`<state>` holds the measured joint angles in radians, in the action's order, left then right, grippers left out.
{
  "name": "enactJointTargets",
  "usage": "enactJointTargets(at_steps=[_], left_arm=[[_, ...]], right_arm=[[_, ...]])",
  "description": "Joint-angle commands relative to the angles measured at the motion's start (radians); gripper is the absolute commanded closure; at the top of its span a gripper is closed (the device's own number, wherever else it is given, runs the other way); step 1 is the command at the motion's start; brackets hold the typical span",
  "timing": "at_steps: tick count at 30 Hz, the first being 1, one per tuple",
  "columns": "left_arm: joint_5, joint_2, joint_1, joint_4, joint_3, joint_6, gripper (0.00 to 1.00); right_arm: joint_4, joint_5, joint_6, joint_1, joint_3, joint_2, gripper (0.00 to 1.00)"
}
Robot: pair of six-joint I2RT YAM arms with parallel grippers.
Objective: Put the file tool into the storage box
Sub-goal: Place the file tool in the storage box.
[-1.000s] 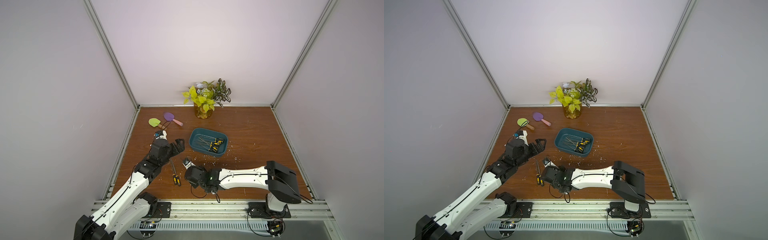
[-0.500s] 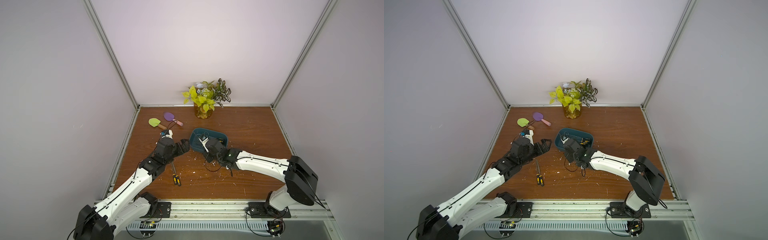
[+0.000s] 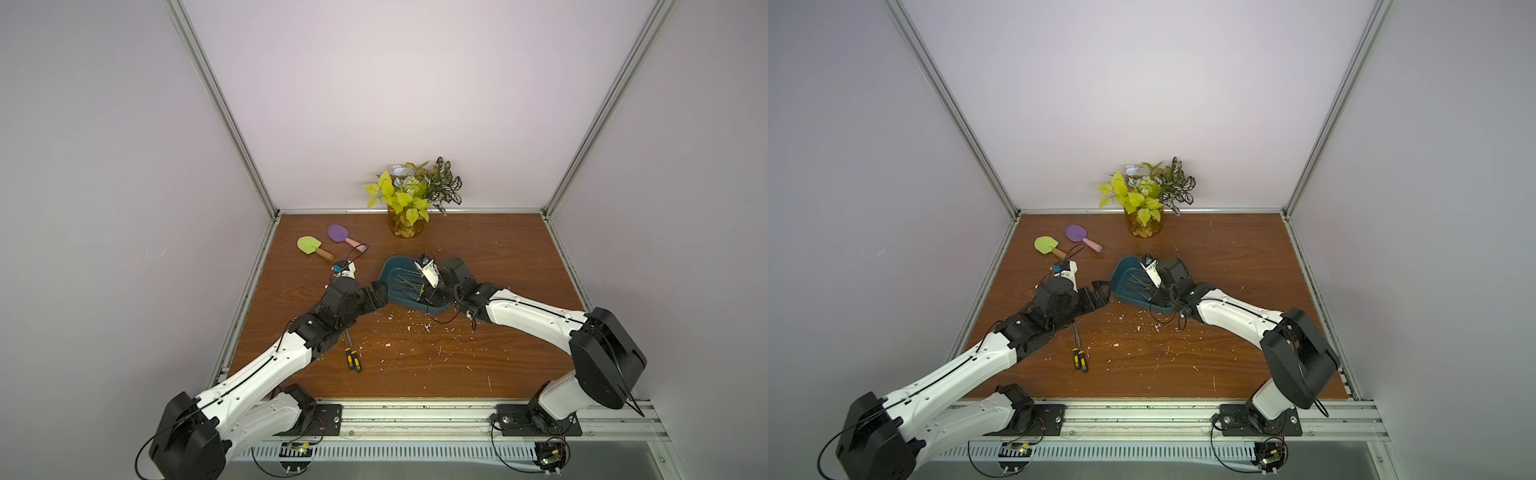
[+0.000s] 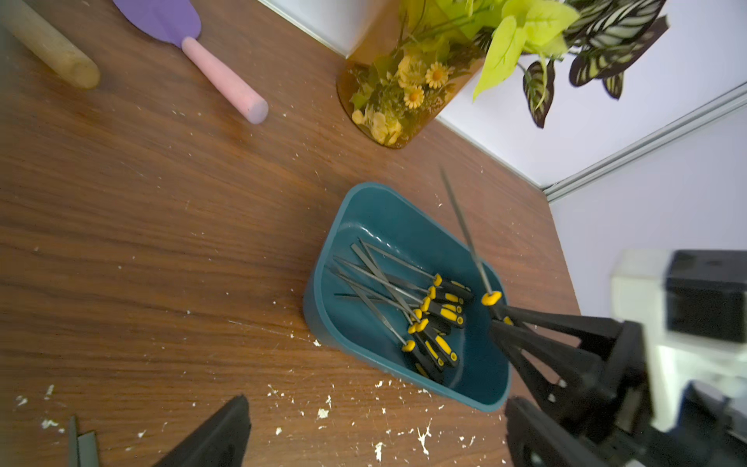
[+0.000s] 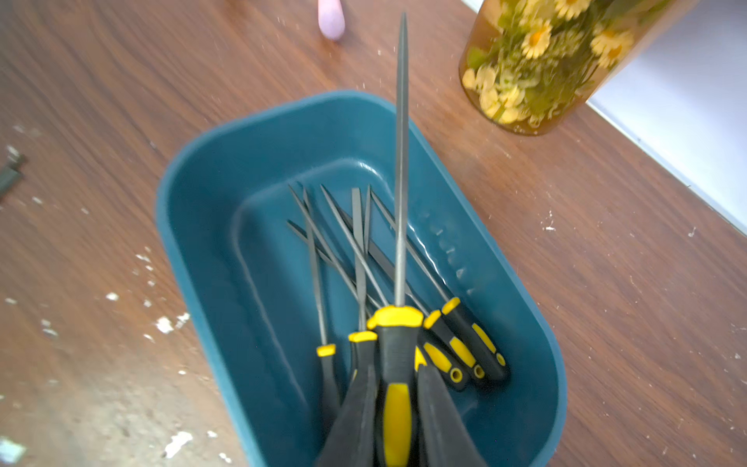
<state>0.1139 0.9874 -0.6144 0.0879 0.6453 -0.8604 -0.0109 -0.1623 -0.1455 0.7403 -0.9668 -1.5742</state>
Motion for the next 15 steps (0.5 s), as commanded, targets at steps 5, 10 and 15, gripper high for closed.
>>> enactJointTargets(at_steps=[5, 10, 15], left_arm=[[0.079, -0.043, -0.007, 0.056, -0.002, 0.033, 0.0], [0.077, -0.04, -0.006, 0.046, -0.009, 0.03, 0.0], [0.085, -0.036, -0.006, 0.051, -0.004, 0.033, 0.0]], right_arm=[[-0.009, 0.068, -0.096, -0.027, -0.045, -0.071, 0.97], [0.026, 0.099, -0.112, -0.031, -0.091, -0.121, 0.94], [0.061, 0.13, -0.115, -0.032, -0.124, -0.164, 0.77]])
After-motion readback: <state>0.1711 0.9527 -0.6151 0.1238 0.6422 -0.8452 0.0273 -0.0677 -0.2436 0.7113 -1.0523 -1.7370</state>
